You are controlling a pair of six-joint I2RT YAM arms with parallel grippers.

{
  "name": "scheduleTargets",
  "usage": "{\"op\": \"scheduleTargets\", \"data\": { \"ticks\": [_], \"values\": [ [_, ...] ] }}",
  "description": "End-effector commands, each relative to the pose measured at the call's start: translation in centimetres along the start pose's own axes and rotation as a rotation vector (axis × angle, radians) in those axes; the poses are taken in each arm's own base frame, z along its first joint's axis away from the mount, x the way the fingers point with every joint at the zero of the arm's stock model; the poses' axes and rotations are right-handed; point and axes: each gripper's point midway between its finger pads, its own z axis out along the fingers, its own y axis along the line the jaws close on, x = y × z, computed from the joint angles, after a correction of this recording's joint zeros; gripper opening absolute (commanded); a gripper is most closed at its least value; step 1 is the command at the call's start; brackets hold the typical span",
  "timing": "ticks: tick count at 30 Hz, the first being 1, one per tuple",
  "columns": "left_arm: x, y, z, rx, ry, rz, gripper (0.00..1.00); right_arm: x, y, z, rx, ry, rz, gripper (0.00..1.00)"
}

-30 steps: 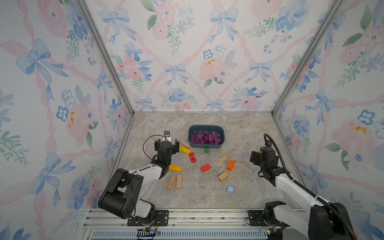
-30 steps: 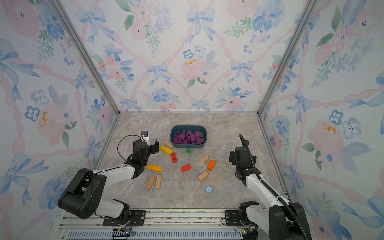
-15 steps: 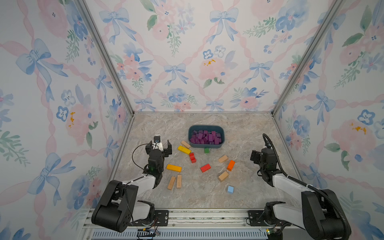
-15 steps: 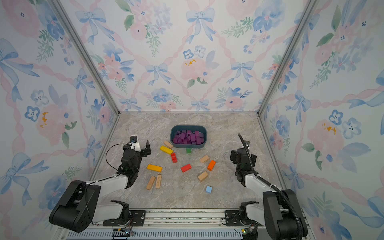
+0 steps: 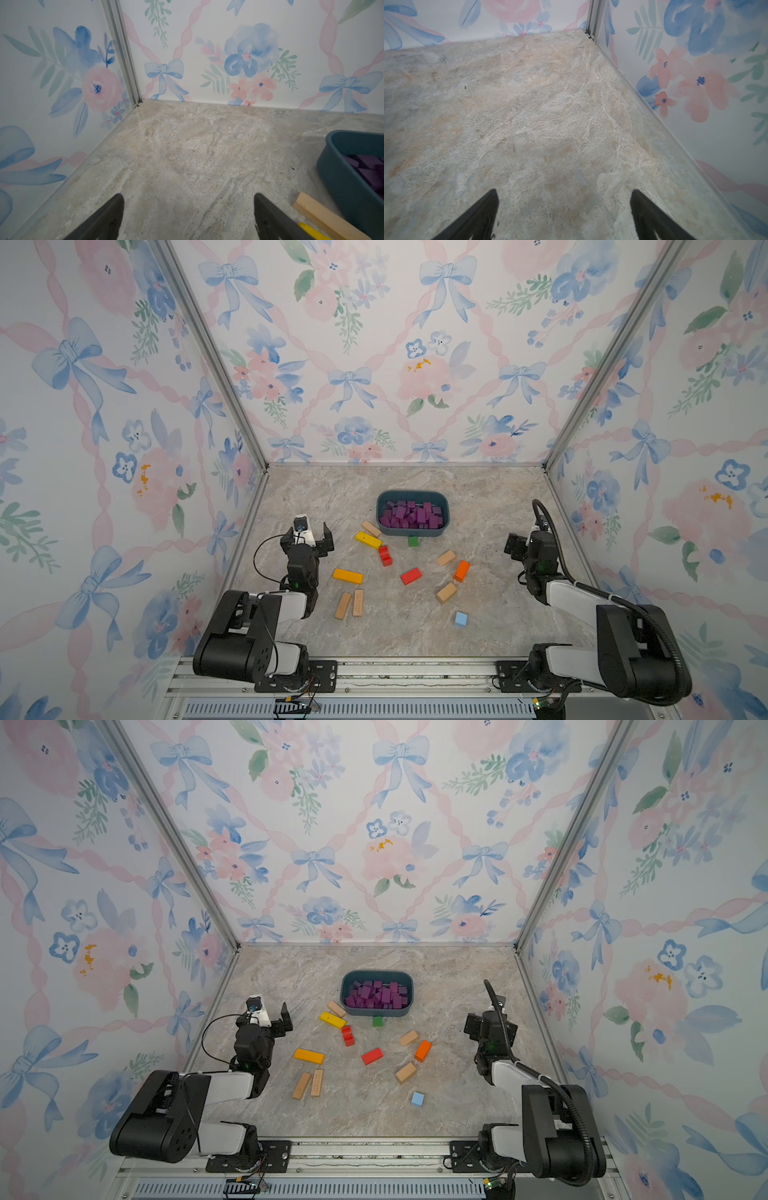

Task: Pick purple bricks into the storage bin
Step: Reset both arms

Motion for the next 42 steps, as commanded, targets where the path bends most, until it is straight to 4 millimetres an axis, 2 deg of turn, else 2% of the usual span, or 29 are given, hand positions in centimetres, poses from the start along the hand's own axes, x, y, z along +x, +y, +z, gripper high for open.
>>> {"op": "scheduleTargets", "data": {
  "ticks": [1,4,7,10,13,19,24,28,30,33,35,40,42],
  "values": [
    [-0.2,-0.3,0.6,0.021,-0.026,-0.026,0.98,-0.3,1.0,-0.2,-0.075,-0.061,0.0,0.97],
    [0.1,-0.6,0.5,0.045,-0.029,-0.019,0.98,0.0,1.7,-0.4,-0.098,-0.067,-0.029,0.97],
    [0.4,-1.4,0.3,0.098,-0.034,0.002,0.98,0.2,3.8,-0.7,-0.131,-0.116,-0.108,0.97],
    [0.3,-1.4,-0.4,0.105,-0.073,0.003,0.98,0.9,3.5,-0.8,-0.155,-0.116,-0.09,0.97],
    [0.3,-1.6,-0.6,0.096,-0.074,0.015,0.98,1.3,4.5,-1.2,-0.19,-0.161,-0.121,0.97],
    [0.3,-1.4,-0.3,0.088,-0.073,0.011,0.98,1.3,4.3,-1.1,-0.188,-0.151,-0.11,0.97],
    [0.3,-1.8,-0.9,0.099,-0.076,0.029,0.98,1.3,4.0,-0.9,-0.191,-0.146,-0.095,0.97],
    [-0.1,0.3,-1.8,0.005,-0.118,-0.033,0.98,1.3,4.0,-0.9,-0.192,-0.147,-0.097,0.97],
    [-0.2,0.0,-1.9,0.01,-0.124,-0.022,0.98,1.3,4.0,-0.9,-0.191,-0.147,-0.096,0.97],
    [-0.2,-2.2,-2.6,0.099,-0.133,0.053,0.98,1.3,4.0,-0.9,-0.191,-0.147,-0.097,0.97],
    [-0.5,-2.2,-3.1,0.097,-0.161,0.059,0.98,1.3,4.0,-0.9,-0.191,-0.148,-0.096,0.97],
    [0.0,-2.2,-1.1,0.087,-0.102,0.052,0.98,1.3,4.0,-0.9,-0.192,-0.147,-0.097,0.97],
    [0.1,-1.1,-0.3,0.054,-0.08,0.011,0.98,1.3,4.0,-0.9,-0.192,-0.146,-0.097,0.97]
  ]
}}
